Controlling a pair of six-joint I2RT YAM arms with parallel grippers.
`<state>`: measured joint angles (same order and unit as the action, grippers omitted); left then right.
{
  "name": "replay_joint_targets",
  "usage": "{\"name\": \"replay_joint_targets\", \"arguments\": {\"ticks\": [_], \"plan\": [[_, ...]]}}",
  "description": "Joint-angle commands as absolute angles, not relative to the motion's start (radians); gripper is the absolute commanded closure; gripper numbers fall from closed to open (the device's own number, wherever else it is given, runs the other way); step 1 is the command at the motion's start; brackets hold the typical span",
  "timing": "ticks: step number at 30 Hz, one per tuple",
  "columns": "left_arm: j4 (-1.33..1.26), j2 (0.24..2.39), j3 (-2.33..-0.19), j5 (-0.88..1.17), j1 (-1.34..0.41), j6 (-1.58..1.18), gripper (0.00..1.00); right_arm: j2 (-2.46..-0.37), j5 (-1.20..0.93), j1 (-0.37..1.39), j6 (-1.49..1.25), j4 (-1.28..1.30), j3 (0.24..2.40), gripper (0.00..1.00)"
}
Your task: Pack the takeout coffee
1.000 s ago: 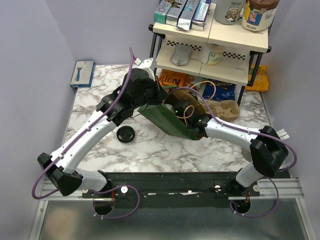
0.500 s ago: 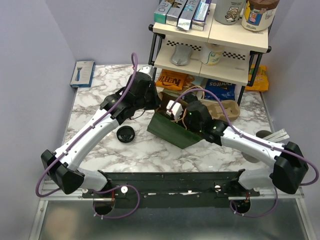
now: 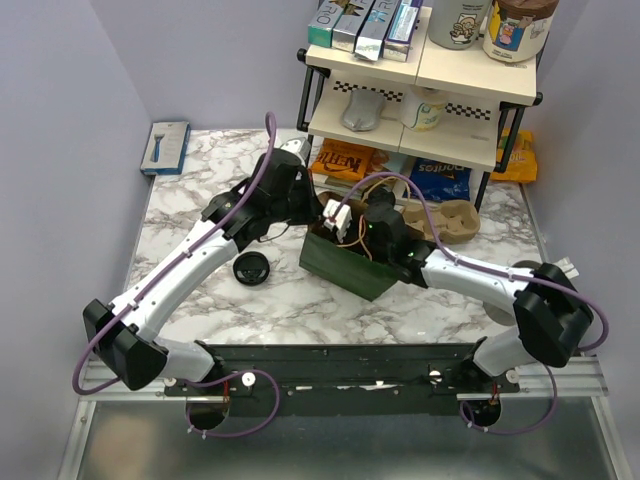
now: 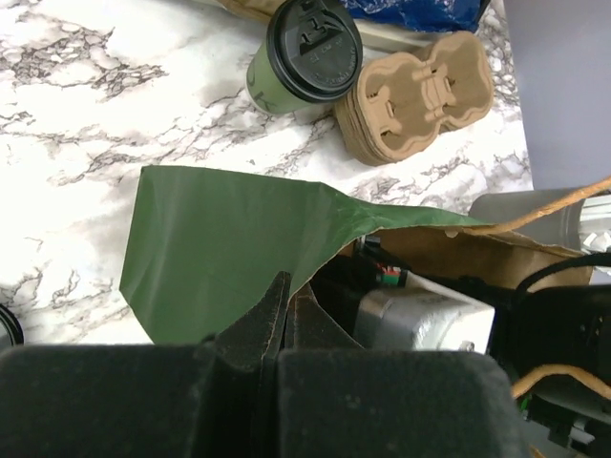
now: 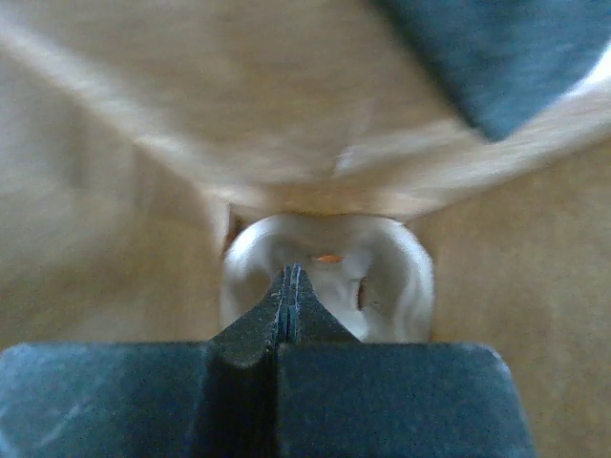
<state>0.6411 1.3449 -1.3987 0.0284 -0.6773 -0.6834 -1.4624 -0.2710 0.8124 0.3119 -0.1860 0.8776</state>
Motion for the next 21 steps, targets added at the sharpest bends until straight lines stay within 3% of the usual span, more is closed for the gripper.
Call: {"name": "replay_joint_targets", "arguments": {"ticks": [1, 10, 21], "plan": [[0.606, 1.295, -1.384, 0.071, -0.683, -0.713, 1.00, -1.512, -0.250, 0.819, 0.292, -0.273, 0.848, 0.99], [0.627, 1.285, -1.401, 0.011, -0.683, -0.713, 1.00, -1.589, -0.138, 0.821, 0.189, -0.224, 0.816, 0.99], [0.594, 1.305, -1.420, 0.090, -0.687, -0.686, 1.00, -1.736, -0.110, 0.819, 0.141, 0.052, 0.996, 0.99]]}}
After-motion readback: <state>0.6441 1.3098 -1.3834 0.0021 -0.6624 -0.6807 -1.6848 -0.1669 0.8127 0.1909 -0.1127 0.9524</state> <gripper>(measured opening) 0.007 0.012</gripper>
